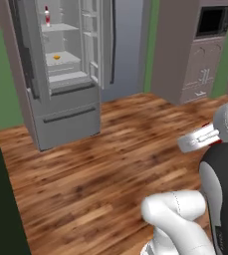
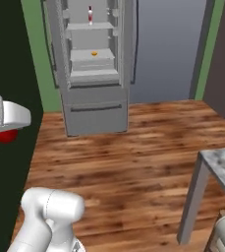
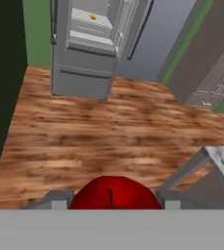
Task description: Place the liquor on the top shelf of the fridge to keep it out of children's reach, and place the orange and apple on lower shelves for easy access.
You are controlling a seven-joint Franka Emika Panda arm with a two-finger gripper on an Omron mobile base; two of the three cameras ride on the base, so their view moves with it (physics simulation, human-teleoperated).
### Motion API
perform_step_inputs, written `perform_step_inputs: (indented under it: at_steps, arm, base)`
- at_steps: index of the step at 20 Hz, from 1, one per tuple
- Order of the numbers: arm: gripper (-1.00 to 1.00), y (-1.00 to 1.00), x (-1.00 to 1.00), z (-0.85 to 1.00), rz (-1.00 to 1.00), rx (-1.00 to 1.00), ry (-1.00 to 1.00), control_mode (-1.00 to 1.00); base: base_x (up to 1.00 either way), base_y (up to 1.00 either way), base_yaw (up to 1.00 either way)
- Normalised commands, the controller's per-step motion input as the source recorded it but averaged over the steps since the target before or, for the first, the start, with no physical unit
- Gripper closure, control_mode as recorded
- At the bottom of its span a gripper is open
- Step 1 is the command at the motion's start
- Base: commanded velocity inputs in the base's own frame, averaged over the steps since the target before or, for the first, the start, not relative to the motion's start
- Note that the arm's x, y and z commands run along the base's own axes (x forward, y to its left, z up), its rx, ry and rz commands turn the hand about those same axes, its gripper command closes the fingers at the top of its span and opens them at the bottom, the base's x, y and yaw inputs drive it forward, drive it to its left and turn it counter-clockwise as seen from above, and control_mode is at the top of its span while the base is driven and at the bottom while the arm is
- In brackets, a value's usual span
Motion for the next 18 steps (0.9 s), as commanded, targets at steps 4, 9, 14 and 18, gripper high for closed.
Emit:
perform_step_inputs:
  at_steps: [4,9,14,18]
  arm:
    - [1.00,0.00,0.00,0.00,0.00,0.00,0.00,1.00]
    - [1.00,0.00,0.00,0.00,0.00,0.00,0.00,1.00]
    - [1.00,0.00,0.00,0.00,0.00,0.00,0.00,1.00]
    - [1.00,0.00,0.00,0.00,0.00,0.00,0.00,1.00]
  base:
    - [0.71,-0.72,0.18]
    - [0.70,-0.56,0.16]
    - [0.78,-0.11,0.23]
    - [0.83,0.04,0.30]
